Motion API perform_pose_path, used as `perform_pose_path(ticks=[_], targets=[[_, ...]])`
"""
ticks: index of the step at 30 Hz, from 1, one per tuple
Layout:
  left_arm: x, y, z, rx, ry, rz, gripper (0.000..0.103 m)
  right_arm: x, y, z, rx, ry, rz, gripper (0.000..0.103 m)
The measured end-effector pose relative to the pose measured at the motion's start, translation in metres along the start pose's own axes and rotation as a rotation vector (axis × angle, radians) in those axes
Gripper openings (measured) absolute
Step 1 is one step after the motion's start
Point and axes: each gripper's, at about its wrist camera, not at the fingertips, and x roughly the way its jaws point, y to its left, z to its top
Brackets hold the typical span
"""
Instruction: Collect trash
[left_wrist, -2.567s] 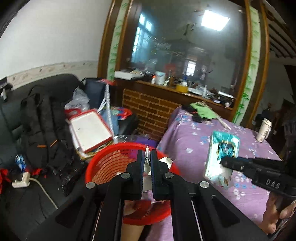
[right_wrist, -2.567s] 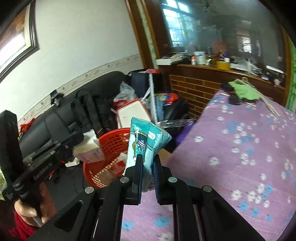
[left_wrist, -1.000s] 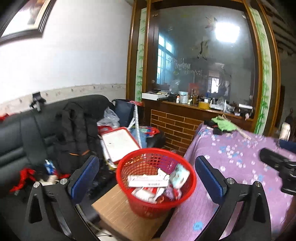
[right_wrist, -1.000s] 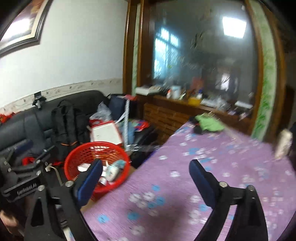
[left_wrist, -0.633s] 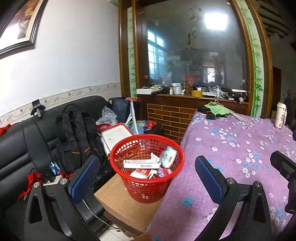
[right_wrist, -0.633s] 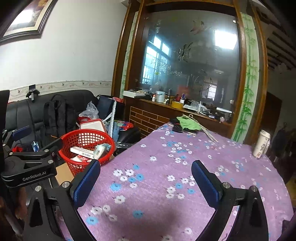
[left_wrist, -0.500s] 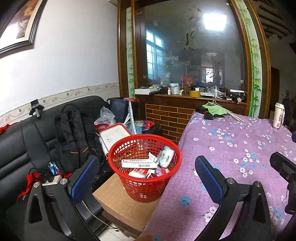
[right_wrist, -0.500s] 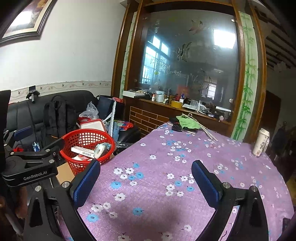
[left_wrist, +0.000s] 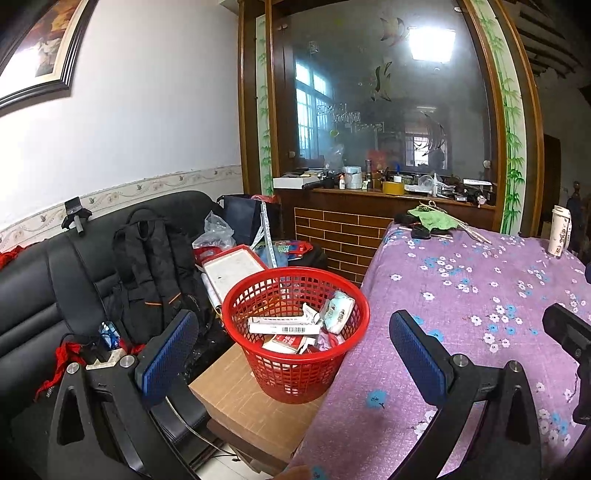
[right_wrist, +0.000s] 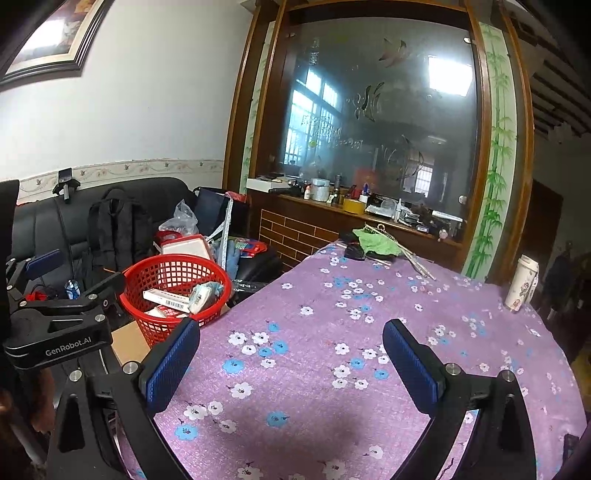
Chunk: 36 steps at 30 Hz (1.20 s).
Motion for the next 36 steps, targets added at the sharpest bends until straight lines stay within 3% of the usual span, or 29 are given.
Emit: perform_pose_path(ticks=[36], targets=[[0.0054, 0.0007, -0.0007, 0.006, -0.004, 0.068, 0.103, 0.0049, 0.0018, -0.0074, 0.006, 0.020, 0.006, 0.101]])
